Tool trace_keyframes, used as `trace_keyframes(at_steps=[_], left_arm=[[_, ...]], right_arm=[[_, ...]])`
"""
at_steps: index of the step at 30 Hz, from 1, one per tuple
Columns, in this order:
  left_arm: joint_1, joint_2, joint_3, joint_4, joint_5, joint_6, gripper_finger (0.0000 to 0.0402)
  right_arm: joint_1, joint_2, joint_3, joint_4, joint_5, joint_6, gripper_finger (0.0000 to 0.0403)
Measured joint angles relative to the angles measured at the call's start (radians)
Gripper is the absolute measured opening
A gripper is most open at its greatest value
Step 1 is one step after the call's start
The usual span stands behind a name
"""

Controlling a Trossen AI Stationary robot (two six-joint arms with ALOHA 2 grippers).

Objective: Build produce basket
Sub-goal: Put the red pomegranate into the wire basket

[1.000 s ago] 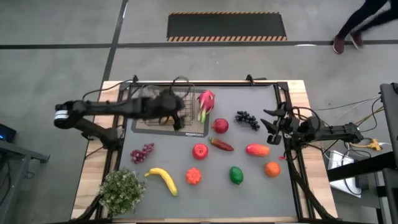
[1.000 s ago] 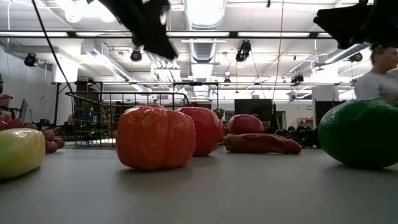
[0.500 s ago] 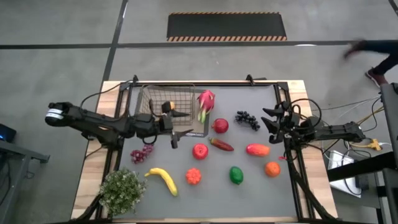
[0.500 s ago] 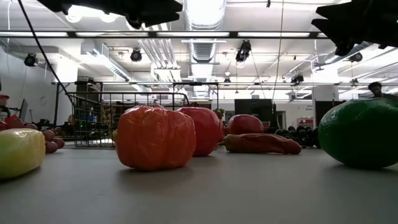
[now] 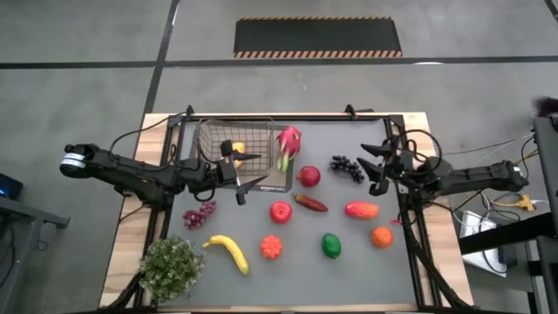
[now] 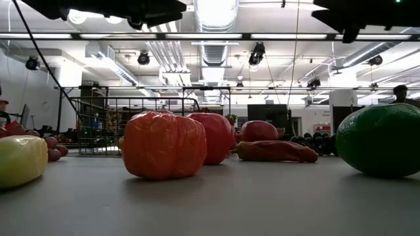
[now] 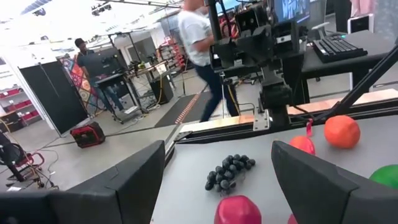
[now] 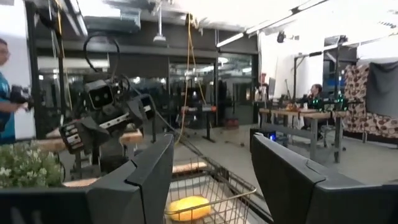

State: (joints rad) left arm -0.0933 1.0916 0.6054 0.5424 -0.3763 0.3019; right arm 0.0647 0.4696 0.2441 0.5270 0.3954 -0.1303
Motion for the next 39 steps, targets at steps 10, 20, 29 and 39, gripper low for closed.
trace_keyframes(at_steps=[10,20,29,39], left_arm=[[0.0,0.0,-0.031,0.009,0.0,-0.008,0.0276],[0.0,-0.002,-0.029,0.016,0.0,0.019,0.0276],[0.0,-0.069,-0.027,0.025,0.0,0.022,0.0276],[0.0,-0.12,-0.052,0.013,-0.002,-0.008,0.0276]], right_arm=[[0.0,0.234,0.255,-0.278,0.152,0.064,0.0203],[-0.006,0.43,0.534,-0.795,0.176,0.183,0.0203],[-0.076,0.572,0.778,-1.163,0.027,0.359,0.0204],[-0.167,0.827,1.019,-1.497,-0.1,0.426,0.0301]])
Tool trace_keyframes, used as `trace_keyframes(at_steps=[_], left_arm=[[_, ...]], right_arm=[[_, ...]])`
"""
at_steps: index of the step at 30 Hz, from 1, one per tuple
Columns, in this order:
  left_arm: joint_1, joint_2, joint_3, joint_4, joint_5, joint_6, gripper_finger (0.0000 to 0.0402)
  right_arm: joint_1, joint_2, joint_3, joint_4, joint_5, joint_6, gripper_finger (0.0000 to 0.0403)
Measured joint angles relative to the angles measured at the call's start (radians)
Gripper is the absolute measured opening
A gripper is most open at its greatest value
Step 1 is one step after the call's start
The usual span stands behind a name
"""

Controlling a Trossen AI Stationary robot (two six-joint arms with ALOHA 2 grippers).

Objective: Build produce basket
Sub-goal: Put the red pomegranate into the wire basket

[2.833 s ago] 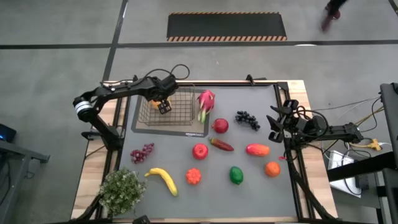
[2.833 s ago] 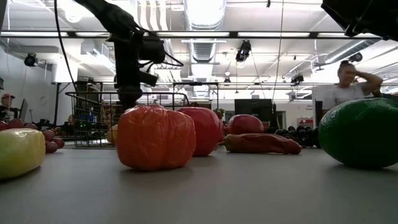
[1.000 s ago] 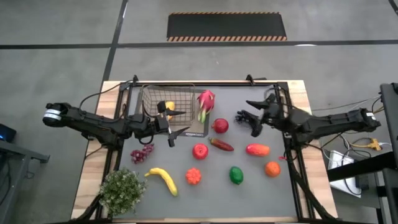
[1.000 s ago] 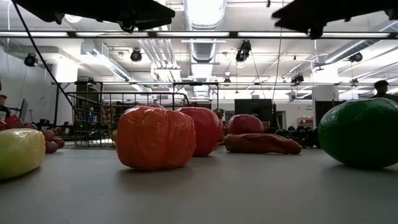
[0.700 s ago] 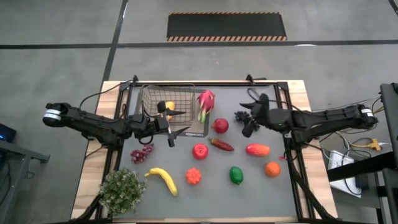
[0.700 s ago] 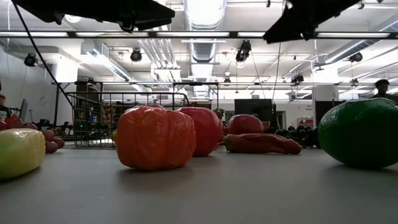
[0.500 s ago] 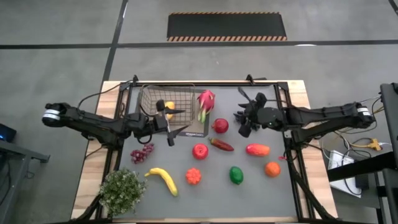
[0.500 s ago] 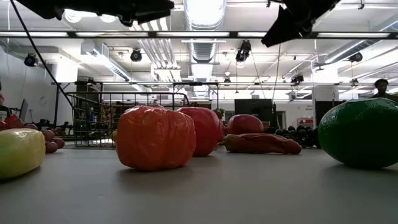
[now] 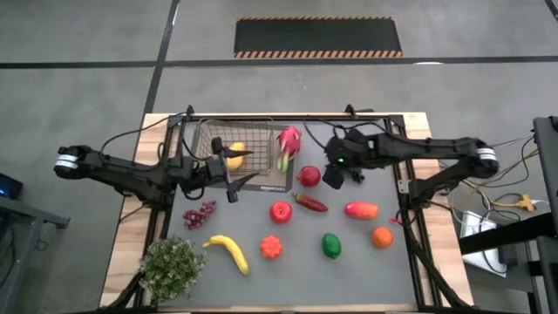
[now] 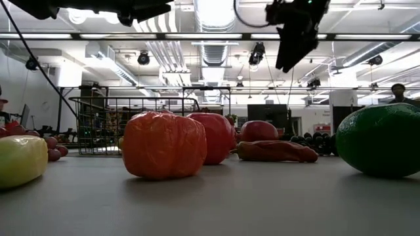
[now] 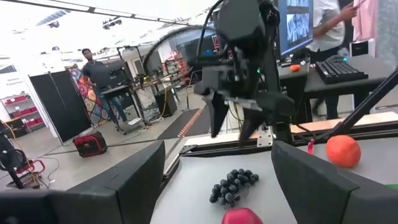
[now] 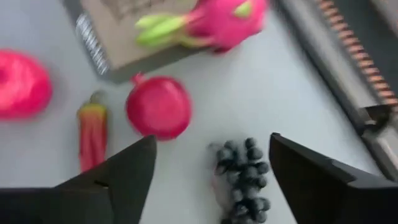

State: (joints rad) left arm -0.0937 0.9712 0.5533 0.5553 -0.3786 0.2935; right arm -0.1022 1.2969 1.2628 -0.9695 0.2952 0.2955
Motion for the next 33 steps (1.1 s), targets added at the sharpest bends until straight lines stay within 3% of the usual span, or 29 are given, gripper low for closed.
trace_keyframes(at_steps=[2,5,10,25,33], left_arm=[[0.0,-0.002,0.0,-0.013,0.0,0.0,0.0276],[0.0,-0.001,0.0,-0.029,-0.001,0.0,0.0276],[-0.001,-0.002,0.0,-0.027,-0.001,0.0,0.0276],[-0.001,-0.002,0.0,-0.026,-0.001,0.001,0.0276],[-0.001,-0.002,0.0,-0.027,-0.001,0.002,0.0276]], right_arm=[[-0.011,0.049,0.017,-0.002,-0.072,-0.097,0.0325],[-0.01,0.112,0.019,-0.002,-0.094,-0.288,0.035],[-0.033,0.189,0.012,0.043,-0.096,-0.481,0.0353],[-0.161,0.349,0.019,0.168,-0.365,-0.576,0.0345],[-0.173,0.381,0.019,0.183,-0.401,-0.588,0.0345]])
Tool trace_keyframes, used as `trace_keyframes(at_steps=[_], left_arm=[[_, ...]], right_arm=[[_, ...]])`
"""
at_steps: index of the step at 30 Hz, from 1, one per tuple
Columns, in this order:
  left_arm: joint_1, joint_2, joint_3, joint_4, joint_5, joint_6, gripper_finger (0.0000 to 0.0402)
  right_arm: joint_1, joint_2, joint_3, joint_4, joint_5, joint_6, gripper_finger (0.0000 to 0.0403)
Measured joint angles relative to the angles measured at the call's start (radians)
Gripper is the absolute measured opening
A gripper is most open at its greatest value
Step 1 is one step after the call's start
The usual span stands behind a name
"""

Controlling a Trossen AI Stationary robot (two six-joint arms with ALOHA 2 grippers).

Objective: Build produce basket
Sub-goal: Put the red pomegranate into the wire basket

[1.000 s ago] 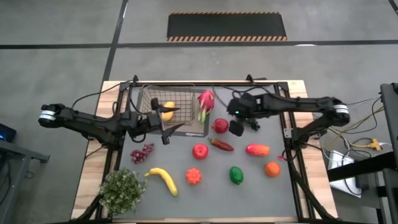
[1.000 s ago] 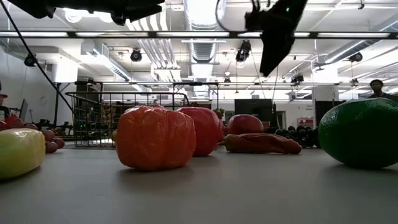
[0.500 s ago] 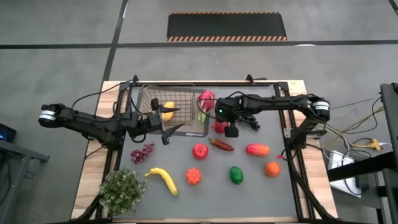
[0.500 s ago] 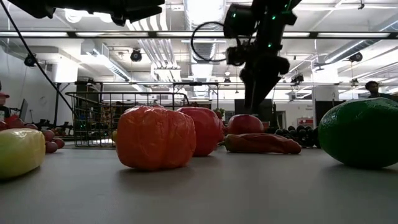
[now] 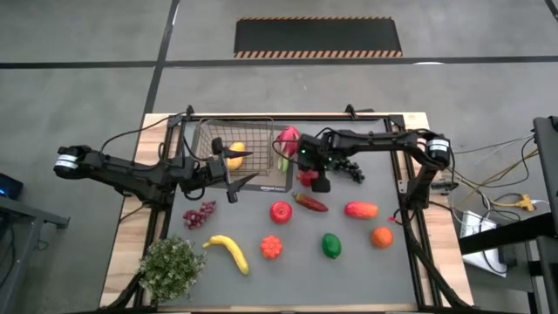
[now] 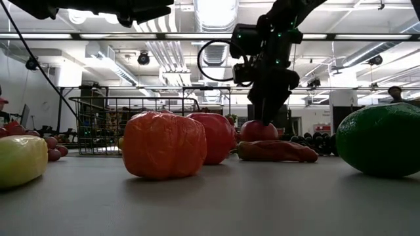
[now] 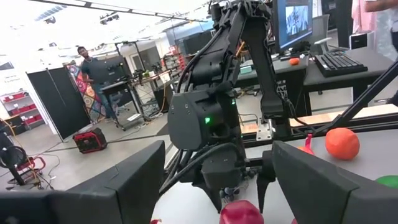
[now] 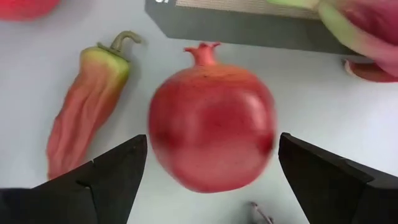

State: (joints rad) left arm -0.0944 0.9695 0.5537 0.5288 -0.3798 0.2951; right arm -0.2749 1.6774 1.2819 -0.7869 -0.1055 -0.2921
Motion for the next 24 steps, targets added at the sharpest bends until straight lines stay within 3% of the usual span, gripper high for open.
trace_keyframes(at_steps=[12,24], left_arm=[[0.0,-0.002,0.0,0.005,0.0,0.001,0.0276],[0.0,0.0,0.0,0.002,0.0,0.0,0.0276]], right_arm=[[-0.001,0.04,0.0,0.031,-0.012,-0.007,0.0341],[-0.003,0.032,-0.003,0.035,-0.008,-0.014,0.0278]])
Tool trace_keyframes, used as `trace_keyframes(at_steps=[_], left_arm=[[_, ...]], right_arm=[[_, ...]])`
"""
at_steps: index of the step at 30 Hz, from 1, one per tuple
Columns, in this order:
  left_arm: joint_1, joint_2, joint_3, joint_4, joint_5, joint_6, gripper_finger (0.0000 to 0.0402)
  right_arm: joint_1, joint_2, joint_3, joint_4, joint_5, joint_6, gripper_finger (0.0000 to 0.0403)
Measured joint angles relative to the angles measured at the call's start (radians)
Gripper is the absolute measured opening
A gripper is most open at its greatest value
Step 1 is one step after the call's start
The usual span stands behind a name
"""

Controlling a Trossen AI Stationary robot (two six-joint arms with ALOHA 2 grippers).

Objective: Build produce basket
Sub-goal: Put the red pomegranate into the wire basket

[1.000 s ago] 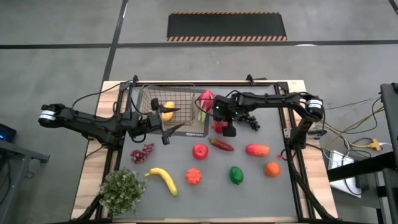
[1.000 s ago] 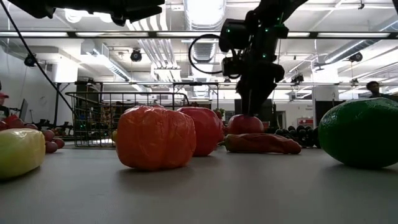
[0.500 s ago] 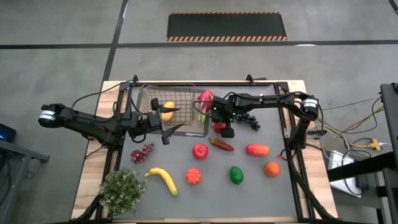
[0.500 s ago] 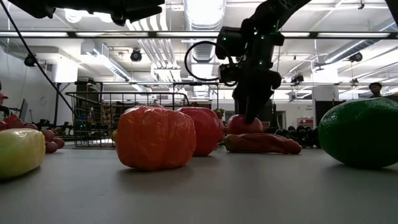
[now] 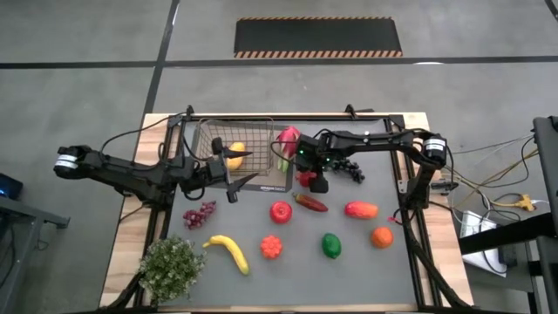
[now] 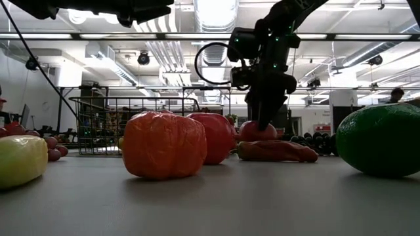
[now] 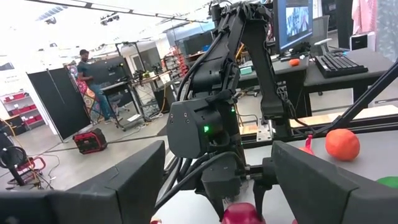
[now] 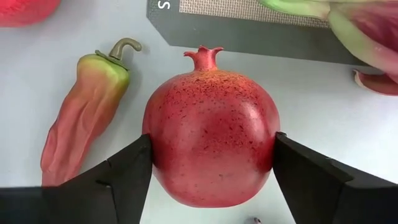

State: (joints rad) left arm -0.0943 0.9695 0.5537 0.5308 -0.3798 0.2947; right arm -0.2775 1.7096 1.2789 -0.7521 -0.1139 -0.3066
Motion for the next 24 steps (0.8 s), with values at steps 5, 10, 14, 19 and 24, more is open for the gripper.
trace_keyframes(at_steps=[5,10,14,19,24], left_arm=[[0.0,0.0,0.002,0.002,0.0,0.0,0.0276],[0.0,0.0,0.002,0.011,0.0,-0.009,0.0276],[0.0,0.001,0.002,0.011,0.003,-0.028,0.0276],[-0.004,0.013,0.003,0.036,0.006,-0.043,0.0276],[-0.005,0.027,0.005,0.101,0.015,-0.06,0.0276]], right_arm=[[0.0,-0.024,0.001,-0.001,0.008,-0.019,0.0278],[0.0,-0.095,-0.002,0.002,0.002,-0.006,0.0279],[0.0,-0.182,-0.032,0.061,-0.096,0.047,0.0279],[0.034,-0.308,-0.184,0.389,-0.182,0.088,0.0278],[0.062,-0.396,-0.398,0.885,-0.173,0.133,0.028]])
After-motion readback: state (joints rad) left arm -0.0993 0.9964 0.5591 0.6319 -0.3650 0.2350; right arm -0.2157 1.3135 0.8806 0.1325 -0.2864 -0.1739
